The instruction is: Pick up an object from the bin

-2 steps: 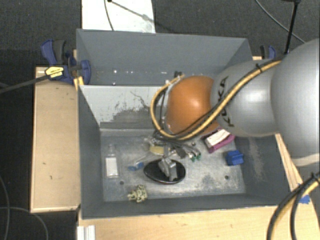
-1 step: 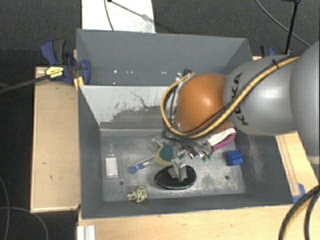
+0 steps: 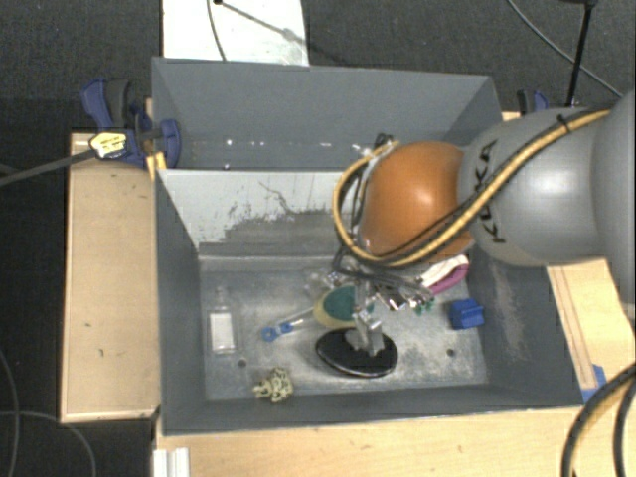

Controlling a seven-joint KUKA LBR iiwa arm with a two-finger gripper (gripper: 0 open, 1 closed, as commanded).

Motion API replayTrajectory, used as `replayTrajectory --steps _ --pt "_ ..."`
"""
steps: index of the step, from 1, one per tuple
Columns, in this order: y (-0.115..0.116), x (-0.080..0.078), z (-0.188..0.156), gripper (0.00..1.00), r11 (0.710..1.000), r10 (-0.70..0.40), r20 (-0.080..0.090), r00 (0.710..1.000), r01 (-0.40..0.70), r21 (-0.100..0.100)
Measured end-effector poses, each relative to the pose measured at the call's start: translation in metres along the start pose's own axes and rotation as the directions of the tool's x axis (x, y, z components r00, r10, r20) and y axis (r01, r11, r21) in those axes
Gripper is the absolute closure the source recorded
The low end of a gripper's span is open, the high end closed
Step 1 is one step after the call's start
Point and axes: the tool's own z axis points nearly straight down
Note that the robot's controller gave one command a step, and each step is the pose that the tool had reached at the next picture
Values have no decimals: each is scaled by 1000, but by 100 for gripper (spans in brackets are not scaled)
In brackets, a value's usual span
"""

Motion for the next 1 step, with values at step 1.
replayTrajectory --steps 1 --pt "-7 -7 29 0 999 39 1 999 -39 -3"
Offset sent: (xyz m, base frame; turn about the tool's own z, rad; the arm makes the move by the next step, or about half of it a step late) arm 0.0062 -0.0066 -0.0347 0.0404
